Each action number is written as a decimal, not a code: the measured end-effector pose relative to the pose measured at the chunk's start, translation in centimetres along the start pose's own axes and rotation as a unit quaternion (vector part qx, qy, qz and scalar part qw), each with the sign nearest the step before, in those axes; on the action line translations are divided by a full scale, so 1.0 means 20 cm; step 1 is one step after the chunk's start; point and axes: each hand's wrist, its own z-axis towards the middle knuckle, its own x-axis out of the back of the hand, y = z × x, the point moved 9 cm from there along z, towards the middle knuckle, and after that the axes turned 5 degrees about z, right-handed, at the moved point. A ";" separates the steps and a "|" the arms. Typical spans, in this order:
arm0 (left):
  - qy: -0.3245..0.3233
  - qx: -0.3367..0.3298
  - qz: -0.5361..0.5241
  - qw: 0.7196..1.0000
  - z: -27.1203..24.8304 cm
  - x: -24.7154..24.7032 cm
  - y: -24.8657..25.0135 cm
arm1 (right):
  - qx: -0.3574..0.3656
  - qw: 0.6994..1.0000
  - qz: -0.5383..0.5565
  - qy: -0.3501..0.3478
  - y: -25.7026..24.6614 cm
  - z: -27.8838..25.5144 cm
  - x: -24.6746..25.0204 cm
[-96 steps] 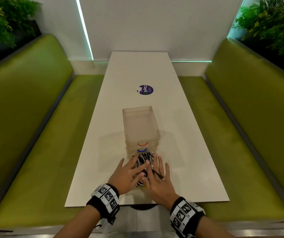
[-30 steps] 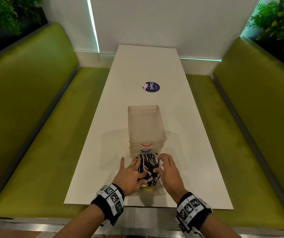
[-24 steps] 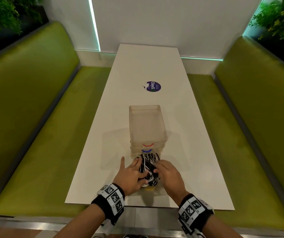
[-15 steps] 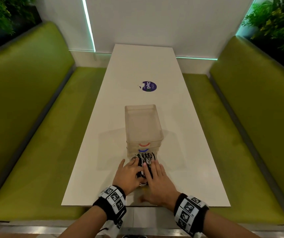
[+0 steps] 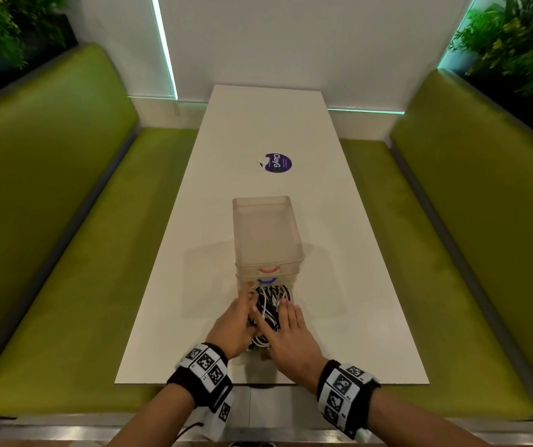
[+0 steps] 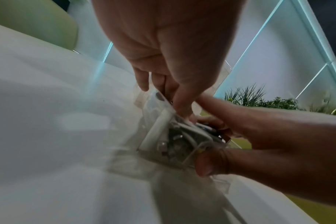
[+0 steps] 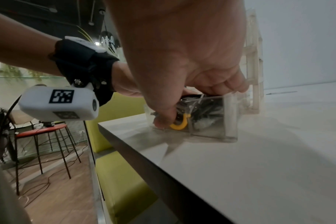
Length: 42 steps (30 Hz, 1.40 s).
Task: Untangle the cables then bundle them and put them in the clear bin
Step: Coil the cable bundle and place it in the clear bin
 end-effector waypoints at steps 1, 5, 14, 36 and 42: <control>-0.009 -0.005 0.006 1.000 0.00 -0.01 0.01 | -0.002 1.000 0.003 -0.010 0.01 0.00 -0.01; -0.054 -0.038 -0.026 0.998 -0.02 -0.07 0.02 | -0.021 0.998 0.017 -0.056 0.01 0.00 -0.05; 0.287 -0.150 0.122 0.938 -0.03 0.53 0.36 | -0.011 0.999 -0.020 -0.041 0.02 0.02 -0.05; 0.070 -0.057 0.067 0.994 0.25 0.47 0.32 | -0.046 0.990 0.090 0.103 0.13 0.01 0.10; 0.067 -0.057 0.056 0.995 0.25 0.46 0.32 | 0.021 0.988 0.071 0.133 0.16 0.04 0.15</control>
